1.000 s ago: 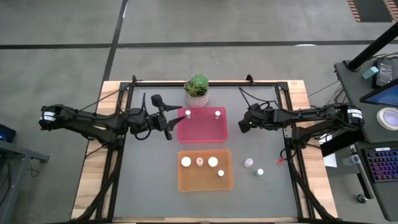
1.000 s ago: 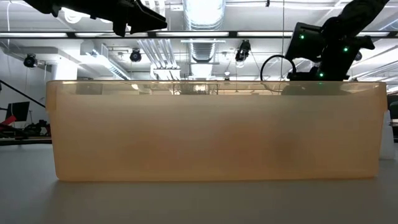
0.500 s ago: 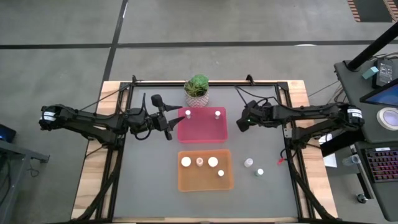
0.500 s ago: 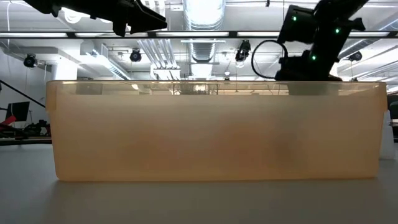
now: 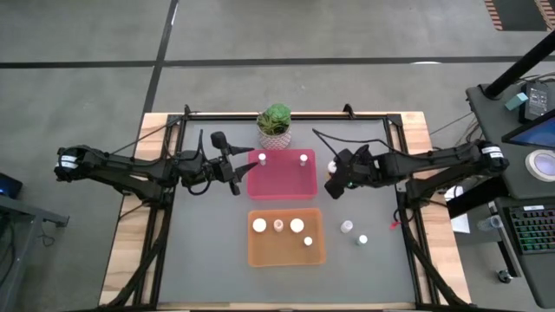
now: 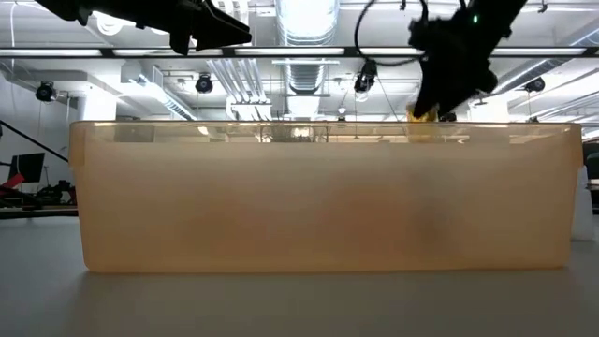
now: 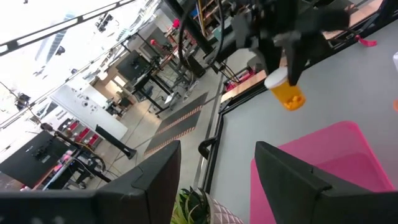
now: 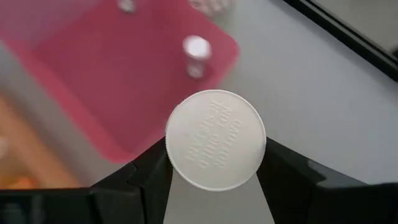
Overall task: Pick and place medicine bottles into bin by pill shape (circle, oval)
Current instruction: Put the orange capsule bottle into the orange bin
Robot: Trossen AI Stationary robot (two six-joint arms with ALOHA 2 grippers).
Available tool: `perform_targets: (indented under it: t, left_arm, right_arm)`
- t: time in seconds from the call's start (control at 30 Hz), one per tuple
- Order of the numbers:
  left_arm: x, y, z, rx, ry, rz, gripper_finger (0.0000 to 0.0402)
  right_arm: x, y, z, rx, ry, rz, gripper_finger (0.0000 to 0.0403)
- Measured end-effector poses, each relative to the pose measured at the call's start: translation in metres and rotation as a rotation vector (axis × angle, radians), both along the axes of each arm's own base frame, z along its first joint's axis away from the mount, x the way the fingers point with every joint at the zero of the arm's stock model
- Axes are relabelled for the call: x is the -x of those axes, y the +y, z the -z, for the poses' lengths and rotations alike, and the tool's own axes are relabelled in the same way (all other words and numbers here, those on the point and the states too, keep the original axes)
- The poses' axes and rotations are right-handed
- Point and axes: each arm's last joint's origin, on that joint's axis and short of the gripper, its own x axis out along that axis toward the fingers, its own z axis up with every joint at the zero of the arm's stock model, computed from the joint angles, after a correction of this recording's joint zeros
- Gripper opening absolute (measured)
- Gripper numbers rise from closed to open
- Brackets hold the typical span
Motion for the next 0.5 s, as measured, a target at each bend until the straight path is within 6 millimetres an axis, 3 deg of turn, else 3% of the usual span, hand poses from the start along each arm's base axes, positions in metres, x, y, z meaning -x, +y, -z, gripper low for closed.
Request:
perform_targets:
  t: [0.23,0.5]
  left_arm:
    - [0.0,0.0,0.0,0.0,-0.001,0.0,0.0191]
    - [0.0,0.0,0.0,0.0,-0.001,0.0,0.0191]
  right_arm:
    - [-0.009,0.026,-0.029,0.03,-0.075,-0.178,0.0199]
    - [-0.027,0.05,-0.045,0.084,-0.124,-0.349,0.0199]
